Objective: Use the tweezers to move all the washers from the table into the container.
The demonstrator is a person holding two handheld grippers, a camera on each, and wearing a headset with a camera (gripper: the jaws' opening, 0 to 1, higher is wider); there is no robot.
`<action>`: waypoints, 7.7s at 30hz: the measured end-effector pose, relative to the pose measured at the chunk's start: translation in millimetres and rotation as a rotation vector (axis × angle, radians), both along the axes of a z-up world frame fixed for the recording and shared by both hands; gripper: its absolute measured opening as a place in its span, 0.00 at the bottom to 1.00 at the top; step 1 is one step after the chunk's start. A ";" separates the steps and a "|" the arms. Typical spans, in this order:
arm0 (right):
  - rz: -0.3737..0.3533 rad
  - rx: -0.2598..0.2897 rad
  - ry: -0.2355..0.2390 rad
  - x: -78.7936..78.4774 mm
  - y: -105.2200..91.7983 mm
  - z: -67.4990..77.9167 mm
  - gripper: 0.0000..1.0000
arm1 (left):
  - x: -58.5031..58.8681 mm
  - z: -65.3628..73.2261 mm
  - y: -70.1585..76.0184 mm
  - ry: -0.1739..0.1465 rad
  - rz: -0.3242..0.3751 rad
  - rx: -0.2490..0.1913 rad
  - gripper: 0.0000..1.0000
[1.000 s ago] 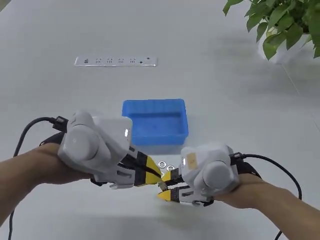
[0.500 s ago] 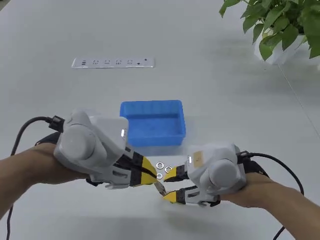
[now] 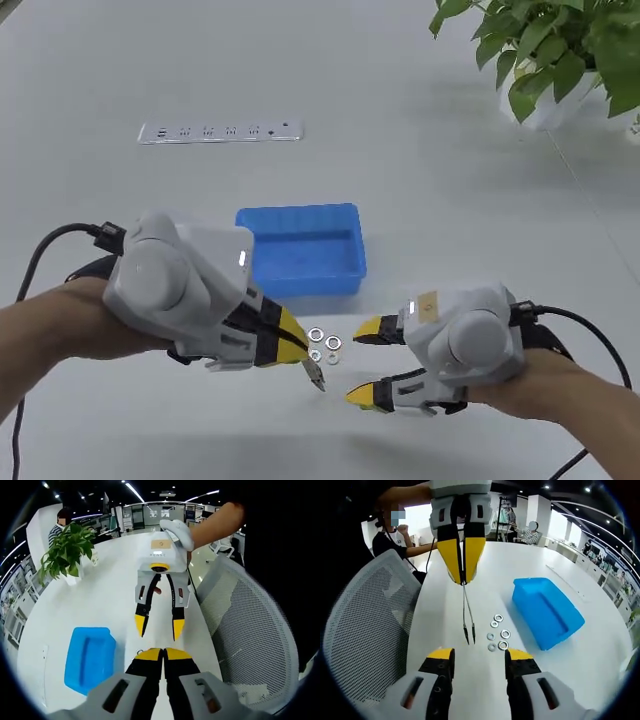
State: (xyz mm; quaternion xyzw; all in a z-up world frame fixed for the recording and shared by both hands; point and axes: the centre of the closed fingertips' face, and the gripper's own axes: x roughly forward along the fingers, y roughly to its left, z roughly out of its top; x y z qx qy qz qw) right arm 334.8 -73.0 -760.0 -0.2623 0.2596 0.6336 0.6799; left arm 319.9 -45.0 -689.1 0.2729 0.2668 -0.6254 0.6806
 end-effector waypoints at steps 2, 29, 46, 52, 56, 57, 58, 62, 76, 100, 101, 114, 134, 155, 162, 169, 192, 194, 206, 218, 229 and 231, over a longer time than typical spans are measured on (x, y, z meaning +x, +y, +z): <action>-0.014 0.002 -0.004 2.3 -2.4 0.8 0.47 | 0.9 0.5 -0.3 -0.002 -0.003 0.001 0.05; -0.155 0.045 0.015 16.6 -15.2 -1.0 0.96 | 16.8 4.4 -4.7 -0.019 -0.037 0.015 0.05; -0.158 0.042 0.008 17.7 -18.9 -1.8 0.92 | 24.0 0.4 -8.2 -0.020 -0.050 0.025 0.05; -0.158 0.043 0.014 16.5 -18.8 -3.5 0.92 | 26.4 -2.2 -8.3 -0.020 -0.049 0.031 0.05; -0.159 0.043 0.016 15.9 -19.3 -4.9 0.91 | 25.6 -6.9 -7.8 -0.019 -0.054 0.046 0.05; -0.157 0.043 0.017 15.6 -19.3 -5.2 0.91 | 26.2 -5.5 -9.8 -0.019 -0.051 0.032 0.05; -0.157 0.043 0.017 15.6 -19.3 -5.4 0.91 | 26.8 -6.6 -8.8 -0.021 -0.051 0.040 0.05; -0.155 0.048 0.015 15.8 -18.7 -4.9 0.90 | 27.1 -6.6 -9.9 -0.015 -0.050 0.035 0.05; -0.094 0.056 -0.021 15.0 -10.5 -2.0 0.62 | 28.9 -6.1 -11.3 -0.009 -0.043 0.025 0.05; 0.021 0.084 -0.035 14.1 26.6 -2.7 0.26 | 30.7 -5.2 -14.9 -0.013 -0.025 0.009 0.05; 0.029 0.085 -0.036 13.5 28.4 -2.6 0.24 | 30.7 -5.2 -14.8 -0.013 -0.024 0.008 0.05; 0.061 0.063 -0.045 13.6 32.1 -6.1 0.12 | 30.4 -5.0 -18.4 -0.013 -0.023 -0.002 0.05; 0.043 0.051 -0.039 12.1 30.0 -5.9 0.09 | 29.0 -3.7 -23.6 -0.020 -0.022 -0.011 0.05; 0.028 0.044 -0.049 11.2 24.3 -1.9 0.09 | 28.2 19.8 -15.2 -0.021 0.062 -0.126 0.16; 0.019 0.047 -0.046 10.2 21.5 4.4 0.09 | 27.4 25.1 -4.5 0.000 0.150 -0.180 0.26; 0.005 0.058 -0.043 12.5 18.4 14.9 0.09 | 26.9 33.0 8.3 0.019 0.259 -0.264 0.37; -0.023 0.099 -0.078 34.4 10.1 68.1 0.09 | 25.3 34.5 54.1 0.016 0.511 -0.377 0.67; -0.025 0.109 -0.083 39.0 10.5 74.4 0.09 | 26.0 34.5 56.3 0.013 0.527 -0.381 0.70; -0.026 0.144 -0.105 67.1 20.8 91.9 0.09 | 30.4 30.6 69.1 -0.003 0.597 -0.385 0.84; -0.029 0.173 -0.110 91.3 29.9 91.3 0.09 | 34.2 26.8 82.6 -0.018 0.645 -0.390 0.98; -0.034 0.191 -0.126 113.5 40.5 81.2 0.09 | 34.1 24.0 85.1 -0.014 0.655 -0.382 0.99; -0.033 0.189 -0.125 116.1 41.7 78.5 0.09 | 34.3 23.5 85.2 -0.016 0.652 -0.379 0.99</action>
